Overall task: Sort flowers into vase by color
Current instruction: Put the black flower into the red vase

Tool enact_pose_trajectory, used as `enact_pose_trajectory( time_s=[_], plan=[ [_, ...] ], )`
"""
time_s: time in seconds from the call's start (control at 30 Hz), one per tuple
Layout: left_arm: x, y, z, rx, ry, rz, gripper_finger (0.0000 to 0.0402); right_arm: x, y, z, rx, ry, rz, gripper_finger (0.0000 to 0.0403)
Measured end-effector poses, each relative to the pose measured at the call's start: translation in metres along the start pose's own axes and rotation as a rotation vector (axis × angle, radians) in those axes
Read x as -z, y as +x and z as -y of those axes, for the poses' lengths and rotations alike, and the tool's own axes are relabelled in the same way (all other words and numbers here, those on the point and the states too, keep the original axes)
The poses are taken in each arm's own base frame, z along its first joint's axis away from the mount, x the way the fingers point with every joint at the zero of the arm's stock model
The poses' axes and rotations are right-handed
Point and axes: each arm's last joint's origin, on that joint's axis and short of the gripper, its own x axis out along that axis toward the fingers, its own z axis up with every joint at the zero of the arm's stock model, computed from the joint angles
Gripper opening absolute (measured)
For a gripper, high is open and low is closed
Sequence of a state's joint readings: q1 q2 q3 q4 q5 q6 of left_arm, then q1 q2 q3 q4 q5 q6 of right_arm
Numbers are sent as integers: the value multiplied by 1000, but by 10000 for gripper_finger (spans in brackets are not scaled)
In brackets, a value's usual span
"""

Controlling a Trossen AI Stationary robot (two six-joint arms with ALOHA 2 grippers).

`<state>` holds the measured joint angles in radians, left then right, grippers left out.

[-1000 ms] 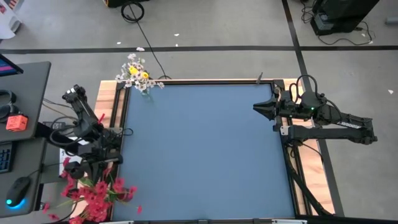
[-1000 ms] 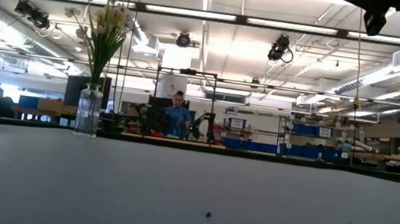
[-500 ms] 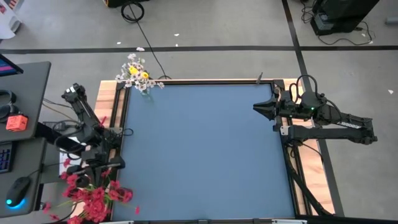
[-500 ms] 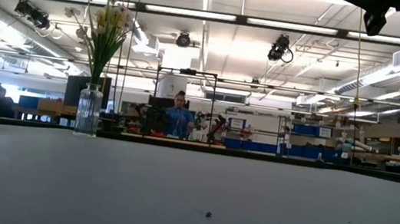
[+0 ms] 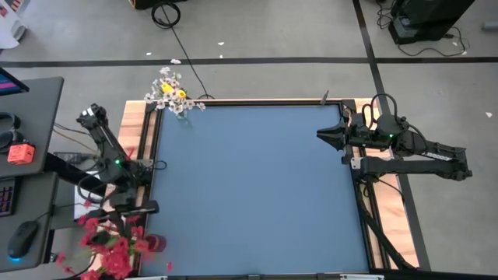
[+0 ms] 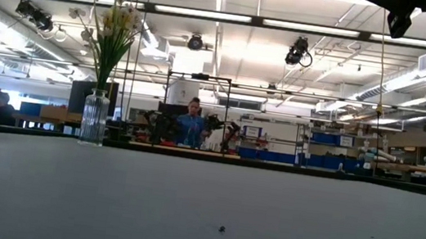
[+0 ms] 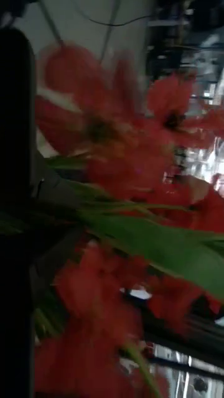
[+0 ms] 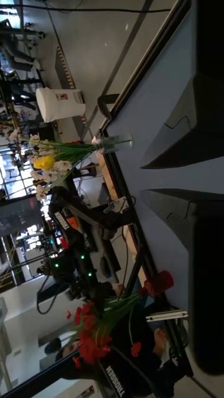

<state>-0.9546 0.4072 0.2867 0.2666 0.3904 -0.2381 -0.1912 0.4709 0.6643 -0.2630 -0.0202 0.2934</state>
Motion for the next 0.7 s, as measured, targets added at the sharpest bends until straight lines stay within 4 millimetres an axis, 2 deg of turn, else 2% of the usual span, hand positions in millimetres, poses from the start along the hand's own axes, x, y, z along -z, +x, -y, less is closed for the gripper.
enact_pose_trajectory(
  time_s=[0.37,0.7],
  plan=[
    [2,0,0,-8,-27,-30,105,0,0,0,0,0,0,73],
    [-23,-2,6,-42,-34,-110,107,0,0,0,0,0,0,73]
  ],
)
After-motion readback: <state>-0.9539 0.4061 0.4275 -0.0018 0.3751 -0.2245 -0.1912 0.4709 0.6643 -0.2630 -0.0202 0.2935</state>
